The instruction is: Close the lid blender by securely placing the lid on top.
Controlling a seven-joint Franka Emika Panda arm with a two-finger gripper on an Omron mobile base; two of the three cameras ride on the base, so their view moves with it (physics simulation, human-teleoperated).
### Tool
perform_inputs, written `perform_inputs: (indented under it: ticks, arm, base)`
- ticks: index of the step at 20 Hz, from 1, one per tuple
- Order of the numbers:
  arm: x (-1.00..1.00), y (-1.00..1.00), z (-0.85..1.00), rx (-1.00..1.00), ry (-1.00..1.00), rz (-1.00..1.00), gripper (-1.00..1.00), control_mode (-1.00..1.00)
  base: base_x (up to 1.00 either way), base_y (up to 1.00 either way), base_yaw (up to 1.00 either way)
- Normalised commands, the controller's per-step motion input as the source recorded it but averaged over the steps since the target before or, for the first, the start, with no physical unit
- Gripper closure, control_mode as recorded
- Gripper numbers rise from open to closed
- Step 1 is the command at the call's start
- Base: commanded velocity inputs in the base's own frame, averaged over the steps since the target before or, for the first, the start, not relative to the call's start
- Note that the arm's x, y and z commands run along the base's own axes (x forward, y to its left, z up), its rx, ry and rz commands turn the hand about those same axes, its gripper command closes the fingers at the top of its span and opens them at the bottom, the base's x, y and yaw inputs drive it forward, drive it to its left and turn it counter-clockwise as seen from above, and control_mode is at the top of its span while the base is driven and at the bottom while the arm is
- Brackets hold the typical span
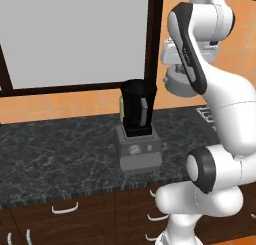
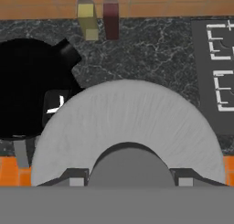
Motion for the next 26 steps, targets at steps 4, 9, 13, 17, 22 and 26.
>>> perform_inputs:
  ticks: [4, 9, 13, 17, 22, 26]
  arm:
    - [0.07, 0.41, 0.35, 0.0, 0.0, 0.0, 1.0, -1.0]
    - [0.26, 0.44, 0.06, 0.0, 0.01, 0.0, 1.0, -1.0]
    - [0.26, 0.46, 0.0, 0.0, 0.0, 0.0, 1.0, -1.0]
    - [0.23, 0.42, 0.0, 0.0, 0.0, 0.0, 1.0, -1.0]
    - [0.25, 0.25, 0.0, 0.0, 0.01, 0.0, 1.0, -1.0]
    - [0.27, 0.19, 0.07, 0.0, 0.01, 0.0, 1.0, -1.0]
  base:
    - [0.0, 0.0, 0.0]
    - [0.0, 0.0, 0.0]
    - [0.0, 0.0, 0.0]
    - [0.0, 0.0, 0.0]
    - [0.0, 0.0, 0.0]
    - [0.0, 0.0, 0.0]
